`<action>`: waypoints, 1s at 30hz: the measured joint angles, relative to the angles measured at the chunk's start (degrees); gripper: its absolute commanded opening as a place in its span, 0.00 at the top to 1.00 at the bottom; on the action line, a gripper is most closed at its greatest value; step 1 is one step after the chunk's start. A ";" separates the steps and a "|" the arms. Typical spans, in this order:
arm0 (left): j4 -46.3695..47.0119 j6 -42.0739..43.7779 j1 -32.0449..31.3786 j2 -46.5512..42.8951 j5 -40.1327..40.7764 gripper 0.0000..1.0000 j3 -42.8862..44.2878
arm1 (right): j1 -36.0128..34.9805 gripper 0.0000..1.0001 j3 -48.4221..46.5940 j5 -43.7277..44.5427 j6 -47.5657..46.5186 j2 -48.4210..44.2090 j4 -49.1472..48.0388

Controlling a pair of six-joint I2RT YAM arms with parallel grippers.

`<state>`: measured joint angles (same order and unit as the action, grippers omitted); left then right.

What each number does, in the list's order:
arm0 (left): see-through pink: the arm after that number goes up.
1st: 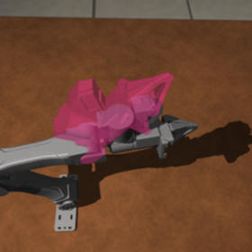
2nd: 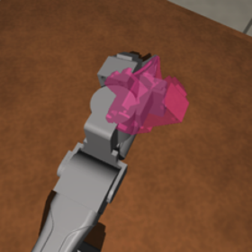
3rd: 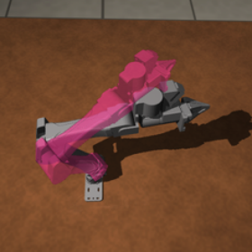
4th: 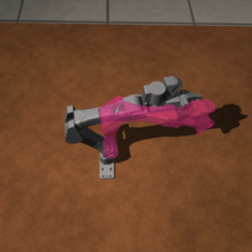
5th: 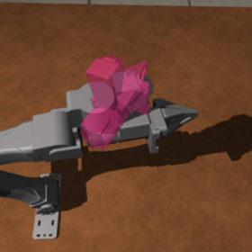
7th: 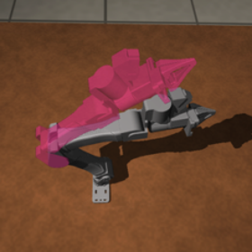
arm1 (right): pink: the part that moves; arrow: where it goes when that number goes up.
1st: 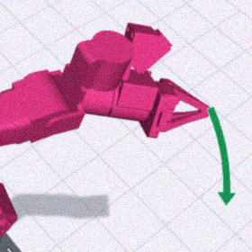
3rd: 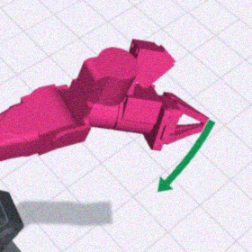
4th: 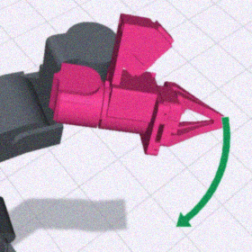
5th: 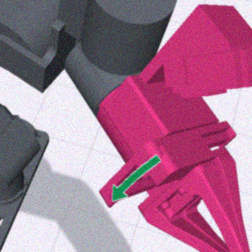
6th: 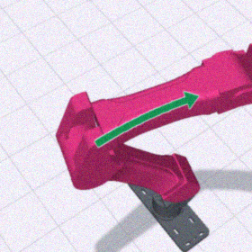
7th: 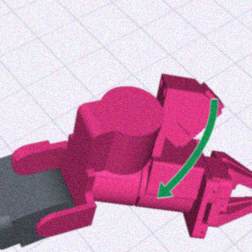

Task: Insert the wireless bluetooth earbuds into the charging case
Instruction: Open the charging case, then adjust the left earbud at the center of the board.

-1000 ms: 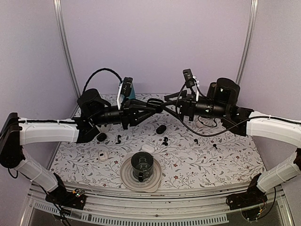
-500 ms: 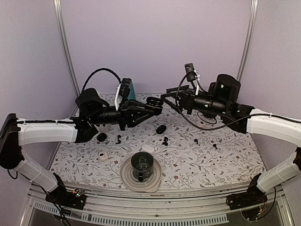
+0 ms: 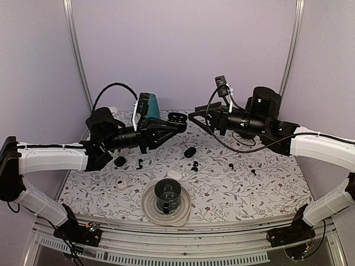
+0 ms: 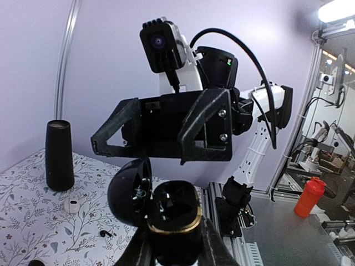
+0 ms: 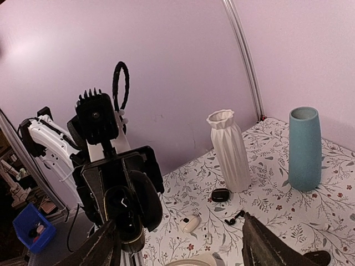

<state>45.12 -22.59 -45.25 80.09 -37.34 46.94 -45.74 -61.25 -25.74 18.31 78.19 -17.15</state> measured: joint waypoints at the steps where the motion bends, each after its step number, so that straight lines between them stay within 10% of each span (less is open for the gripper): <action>1: 0.00 0.00 0.20 -0.31 0.66 1.00 -0.26 | 0.00 0.25 0.00 0.17 0.07 0.00 0.28; 30: 0.20 0.04 2.69 -5.22 5.09 1.00 -3.48 | 16.76 0.44 15.45 17.31 9.60 -4.39 20.37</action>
<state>45.32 -22.55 -42.57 74.87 -32.25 43.46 -28.97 -45.80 -8.43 27.90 73.80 3.22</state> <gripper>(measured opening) 0.225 0.562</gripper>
